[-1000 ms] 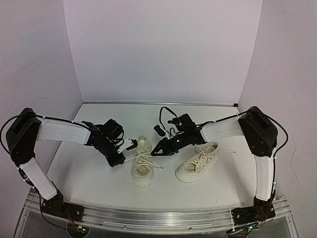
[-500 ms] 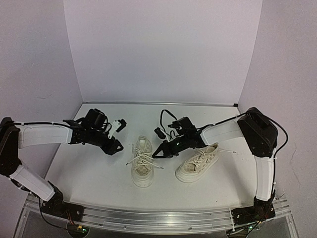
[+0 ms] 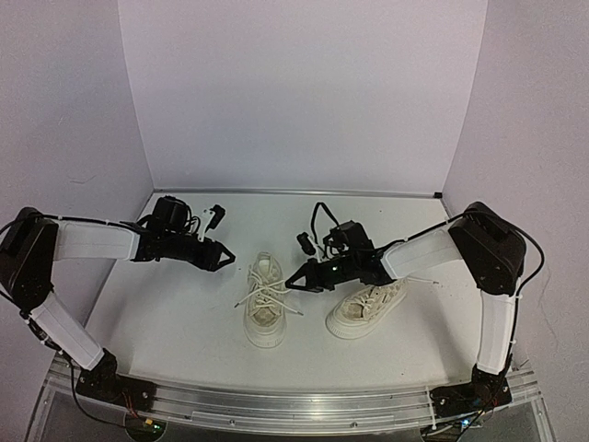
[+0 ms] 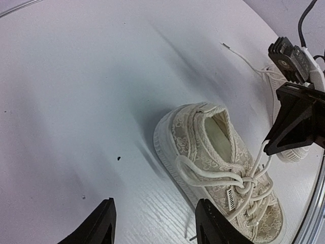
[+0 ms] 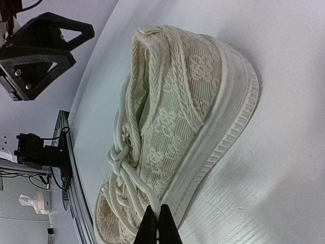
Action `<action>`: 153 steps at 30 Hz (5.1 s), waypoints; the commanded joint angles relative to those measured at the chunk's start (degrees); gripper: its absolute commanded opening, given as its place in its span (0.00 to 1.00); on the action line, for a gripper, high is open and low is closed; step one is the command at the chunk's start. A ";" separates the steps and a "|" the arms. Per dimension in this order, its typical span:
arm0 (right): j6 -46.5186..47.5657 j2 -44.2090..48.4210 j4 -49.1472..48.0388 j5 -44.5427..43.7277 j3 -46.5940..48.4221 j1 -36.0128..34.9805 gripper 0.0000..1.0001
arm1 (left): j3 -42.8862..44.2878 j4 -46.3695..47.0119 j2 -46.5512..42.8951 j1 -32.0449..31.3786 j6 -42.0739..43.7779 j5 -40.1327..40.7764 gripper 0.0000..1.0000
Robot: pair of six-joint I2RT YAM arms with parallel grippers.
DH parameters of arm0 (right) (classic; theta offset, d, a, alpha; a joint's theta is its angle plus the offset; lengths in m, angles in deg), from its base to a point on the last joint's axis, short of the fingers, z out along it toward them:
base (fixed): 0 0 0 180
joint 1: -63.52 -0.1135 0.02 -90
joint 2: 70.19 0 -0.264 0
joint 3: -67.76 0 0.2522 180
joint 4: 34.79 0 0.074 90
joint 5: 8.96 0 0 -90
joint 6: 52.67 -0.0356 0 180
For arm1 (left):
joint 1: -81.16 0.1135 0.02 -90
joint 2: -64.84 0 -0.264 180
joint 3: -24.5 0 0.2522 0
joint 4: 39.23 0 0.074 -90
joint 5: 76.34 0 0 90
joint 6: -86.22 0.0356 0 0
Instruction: Tie the shoes
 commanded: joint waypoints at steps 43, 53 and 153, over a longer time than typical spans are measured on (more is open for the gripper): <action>-0.78 -0.44 -1.86 -0.63 2.34 -0.37 0.00 | -6.90 44.99 20.31 -1.16 -38.87 -19.95 0.63; -0.55 -0.36 -1.51 -0.94 2.48 -0.37 0.00 | -8.33 52.77 23.17 -1.29 -44.17 -21.70 0.57; -3.55 5.83 -3.18 -10.49 -5.24 -3.48 0.28 | -19.95 29.10 -5.97 -0.35 -27.36 -5.93 0.80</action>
